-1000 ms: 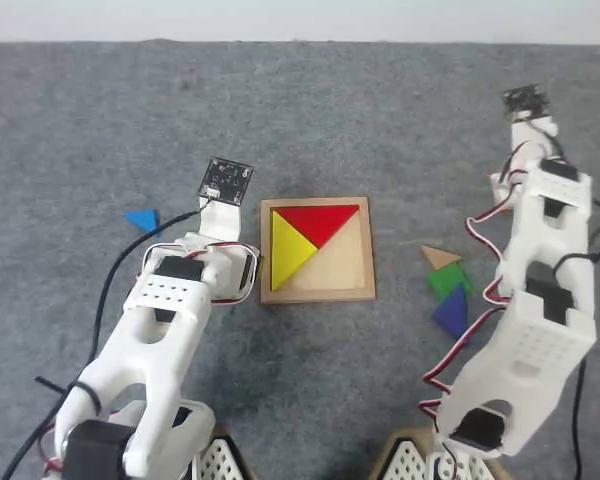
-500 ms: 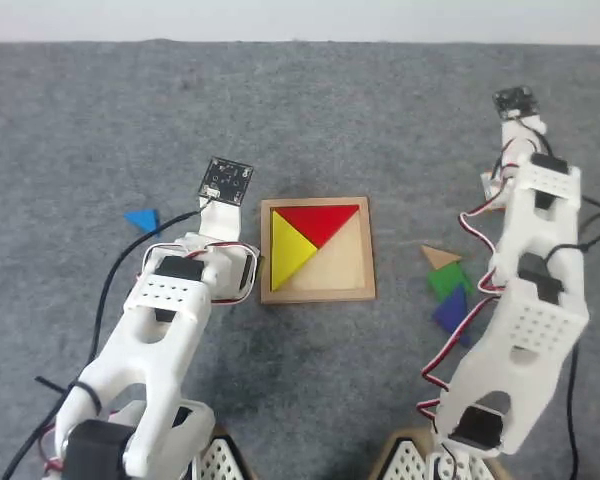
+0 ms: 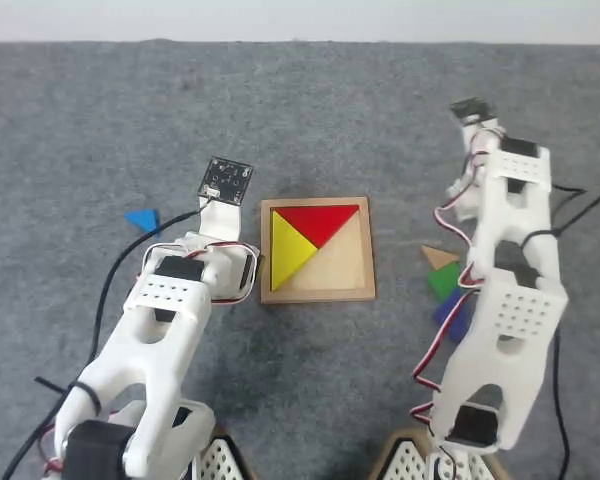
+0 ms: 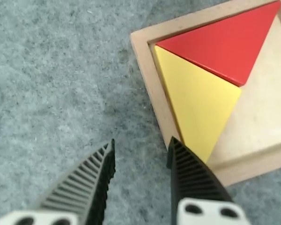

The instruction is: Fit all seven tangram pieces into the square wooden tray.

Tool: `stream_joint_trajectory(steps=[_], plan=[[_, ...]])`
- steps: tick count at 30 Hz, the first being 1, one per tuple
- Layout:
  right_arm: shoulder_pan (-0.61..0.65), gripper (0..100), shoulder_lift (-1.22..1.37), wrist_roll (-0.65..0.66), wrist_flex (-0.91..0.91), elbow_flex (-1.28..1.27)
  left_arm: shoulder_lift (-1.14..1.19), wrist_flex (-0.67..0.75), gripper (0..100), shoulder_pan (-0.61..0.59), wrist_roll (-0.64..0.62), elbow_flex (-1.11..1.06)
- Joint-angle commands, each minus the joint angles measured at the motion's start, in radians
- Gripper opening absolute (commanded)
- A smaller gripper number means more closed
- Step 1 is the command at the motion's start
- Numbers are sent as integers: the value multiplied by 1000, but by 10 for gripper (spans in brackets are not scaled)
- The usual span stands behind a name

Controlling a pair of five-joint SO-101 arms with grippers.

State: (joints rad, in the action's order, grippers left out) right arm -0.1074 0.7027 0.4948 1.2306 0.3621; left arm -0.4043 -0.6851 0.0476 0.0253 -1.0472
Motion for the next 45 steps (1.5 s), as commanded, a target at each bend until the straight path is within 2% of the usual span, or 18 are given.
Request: stream_joint_trajectory(steps=[1, 9, 16, 21, 26, 32, 39, 45], plan=[[65, 262, -107, 0, 104, 15, -37, 18, 185, 6, 8, 7], [31, 263, -125, -60, 84, 15, -37, 18, 185, 6, 8, 7], [-8, 263, -58, -252, -30, 20, -37, 18, 185, 6, 8, 7], [-2, 266, -48, -229, -77, 38, -37, 18, 185, 6, 8, 7], [-2, 275, -58, -226, -47, 51, -37, 18, 185, 6, 29, 8], [16, 396, -58, -241, -50, 51, -37, 18, 185, 6, 32, 8], [-2, 375, -47, -397, -99, 132, -37, 18, 185, 6, 32, 8], [-5, 294, -7, -419, -165, 137, -37, 18, 185, 6, 32, 8]])
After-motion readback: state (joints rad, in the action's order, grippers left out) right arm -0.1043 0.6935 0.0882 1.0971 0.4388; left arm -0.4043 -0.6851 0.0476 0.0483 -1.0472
